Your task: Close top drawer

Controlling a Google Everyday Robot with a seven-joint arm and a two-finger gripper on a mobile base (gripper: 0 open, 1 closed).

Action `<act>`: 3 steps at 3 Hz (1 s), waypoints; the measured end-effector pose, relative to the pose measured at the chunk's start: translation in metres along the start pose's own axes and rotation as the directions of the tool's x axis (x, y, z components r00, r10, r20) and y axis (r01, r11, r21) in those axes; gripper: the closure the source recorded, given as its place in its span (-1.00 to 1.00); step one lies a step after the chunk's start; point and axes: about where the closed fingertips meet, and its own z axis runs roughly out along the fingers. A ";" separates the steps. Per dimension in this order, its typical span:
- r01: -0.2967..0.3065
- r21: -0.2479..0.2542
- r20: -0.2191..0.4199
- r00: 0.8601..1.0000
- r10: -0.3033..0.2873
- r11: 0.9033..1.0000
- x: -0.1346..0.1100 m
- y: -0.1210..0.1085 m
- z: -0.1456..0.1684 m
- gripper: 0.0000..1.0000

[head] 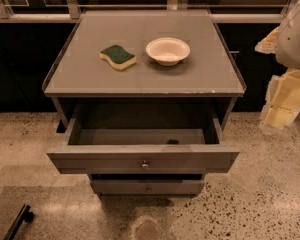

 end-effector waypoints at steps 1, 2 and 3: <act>0.000 0.000 0.000 1.000 0.000 1.000 0.000 0.000 0.000 -1.00; 0.009 0.020 -0.011 1.000 -0.009 1.000 0.001 0.007 0.003 -1.00; 0.010 0.038 0.040 0.999 -0.012 0.999 0.019 0.035 0.016 -1.00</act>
Offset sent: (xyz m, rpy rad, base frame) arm -0.0137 0.0005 -0.0160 -0.0410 -0.0195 0.0057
